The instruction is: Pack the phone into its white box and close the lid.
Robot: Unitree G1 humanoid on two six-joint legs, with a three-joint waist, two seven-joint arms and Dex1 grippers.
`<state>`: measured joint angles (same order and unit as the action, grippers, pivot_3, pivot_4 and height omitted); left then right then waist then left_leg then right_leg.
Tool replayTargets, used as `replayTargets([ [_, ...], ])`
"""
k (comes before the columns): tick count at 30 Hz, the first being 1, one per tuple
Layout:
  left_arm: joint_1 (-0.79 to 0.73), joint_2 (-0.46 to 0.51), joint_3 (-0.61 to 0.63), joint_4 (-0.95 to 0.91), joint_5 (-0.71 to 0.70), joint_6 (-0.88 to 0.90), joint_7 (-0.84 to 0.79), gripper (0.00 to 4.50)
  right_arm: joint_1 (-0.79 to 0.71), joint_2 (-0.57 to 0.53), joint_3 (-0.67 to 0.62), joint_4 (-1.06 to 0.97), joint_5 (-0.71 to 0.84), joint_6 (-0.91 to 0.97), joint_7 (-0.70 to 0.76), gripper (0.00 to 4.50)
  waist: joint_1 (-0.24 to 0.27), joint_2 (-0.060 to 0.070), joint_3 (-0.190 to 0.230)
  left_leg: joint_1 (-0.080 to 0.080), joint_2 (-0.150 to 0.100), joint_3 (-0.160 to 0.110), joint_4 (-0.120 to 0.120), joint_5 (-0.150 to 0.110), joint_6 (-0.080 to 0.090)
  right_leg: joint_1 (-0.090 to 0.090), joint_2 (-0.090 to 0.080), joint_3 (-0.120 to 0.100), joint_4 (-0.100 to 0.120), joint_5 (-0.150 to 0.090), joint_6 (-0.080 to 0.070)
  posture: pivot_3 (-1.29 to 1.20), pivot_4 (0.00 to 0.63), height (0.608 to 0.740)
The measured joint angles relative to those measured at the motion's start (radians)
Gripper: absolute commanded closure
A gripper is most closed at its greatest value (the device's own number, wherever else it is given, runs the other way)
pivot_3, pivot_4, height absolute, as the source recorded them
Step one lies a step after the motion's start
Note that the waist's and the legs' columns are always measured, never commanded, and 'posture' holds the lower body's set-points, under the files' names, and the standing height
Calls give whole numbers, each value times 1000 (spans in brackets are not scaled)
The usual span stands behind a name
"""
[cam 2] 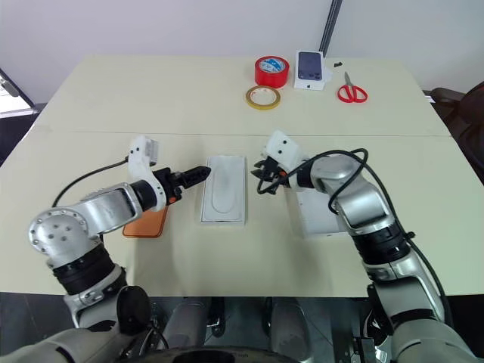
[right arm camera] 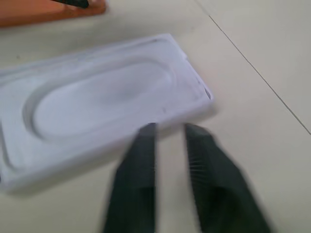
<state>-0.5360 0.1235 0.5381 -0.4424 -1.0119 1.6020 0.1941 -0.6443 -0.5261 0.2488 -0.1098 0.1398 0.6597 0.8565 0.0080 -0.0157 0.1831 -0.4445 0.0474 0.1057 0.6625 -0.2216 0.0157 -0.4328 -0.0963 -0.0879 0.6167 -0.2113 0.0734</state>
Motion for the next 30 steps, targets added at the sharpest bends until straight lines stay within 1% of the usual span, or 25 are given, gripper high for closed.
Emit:
replayTargets([
  [1, 6, 39, -15, -9, 6, -14, -21, 536, -12, 15, 11, 2, -1, 5, -6, 4469, 0, 0, 0, 0, 0, 0, 0, 0, 0, 0, 0, 0, 0, 0, 0, 0, 150, 736],
  [2, 39, 125, -61, -34, 30, -54, -62, 536, -30, 40, 28, 10, -8, 9, -15, 4469, -5, 0, 0, 0, 0, 1, -1, 0, 0, -1, 0, 0, 1, 0, 0, 0, 150, 736],
  [3, 64, 190, -96, -46, 54, -83, -94, 536, -36, 54, 40, 13, -14, 9, -25, 4469, -10, 0, 0, 0, 0, 1, -1, 0, -1, -1, 0, 0, 1, 0, 0, 0, 150, 736],
  [4, 116, 279, -147, -73, 107, -166, -154, 536, -52, 79, 61, 37, -27, 10, -39, 4469, -17, 0, 0, 0, 0, 1, -2, 0, -1, -2, 0, 0, 2, 0, 0, 0, 150, 736],
  [5, 161, 344, -192, -90, 157, -242, -210, 536, -63, 99, 73, 59, -43, 10, -58, 4469, -19, 0, 0, 0, 1, 1, -2, 0, -2, -2, -1, 0, 2, 0, -1, 0, 150, 736],
  [8, 317, 490, -295, -135, 298, -510, -389, 536, -111, 169, 107, 152, -87, 3, -116, 4469, -23, 0, 0, -1, 2, 3, -3, -1, -6, -5, -2, 1, 1, 0, -2, 0, 150, 736],
  [10, 426, 550, -328, -149, 371, -662, -506, 536, -140, 206, 125, 213, -115, -22, -145, 4469, -25, 1, 0, -2, 1, 5, -6, -1, -6, -9, -3, 3, 1, 1, -2, 0, 150, 736],
  [13, 509, 565, -327, -147, 412, -782, -606, 536, -153, 241, 147, 284, -146, -62, -166, 4469, -17, 1, 0, -4, 1, 4, -10, 0, -9, -11, -4, 3, -1, 1, -2, 0, 150, 736],
  [16, 554, 561, -305, -150, 397, -839, -673, 536, -162, 277, 162, 347, -168, -92, -177, 4469, -25, 1, 0, -4, 2, 5, -11, 1, -9, -11, -5, 3, -2, 1, -3, 0, 150, 736],
  [21, 616, 558, -268, -181, 344, -850, -739, 536, -183, 303, 170, 427, -202, -123, -191, 4469, -27, 1, 0, -3, 2, 4, -12, 2, -10, -11, -1, 3, -1, 1, -3, 0, 150, 736],
  [30, 676, 583, -261, -207, 325, -852, -796, 536, -186, 308, 173, 445, -237, -136, -176, 4469, -26, 1, 0, -2, 2, 5, -12, 2, -10, -10, -1, 3, -1, 1, -3, 0, 150, 736],
])
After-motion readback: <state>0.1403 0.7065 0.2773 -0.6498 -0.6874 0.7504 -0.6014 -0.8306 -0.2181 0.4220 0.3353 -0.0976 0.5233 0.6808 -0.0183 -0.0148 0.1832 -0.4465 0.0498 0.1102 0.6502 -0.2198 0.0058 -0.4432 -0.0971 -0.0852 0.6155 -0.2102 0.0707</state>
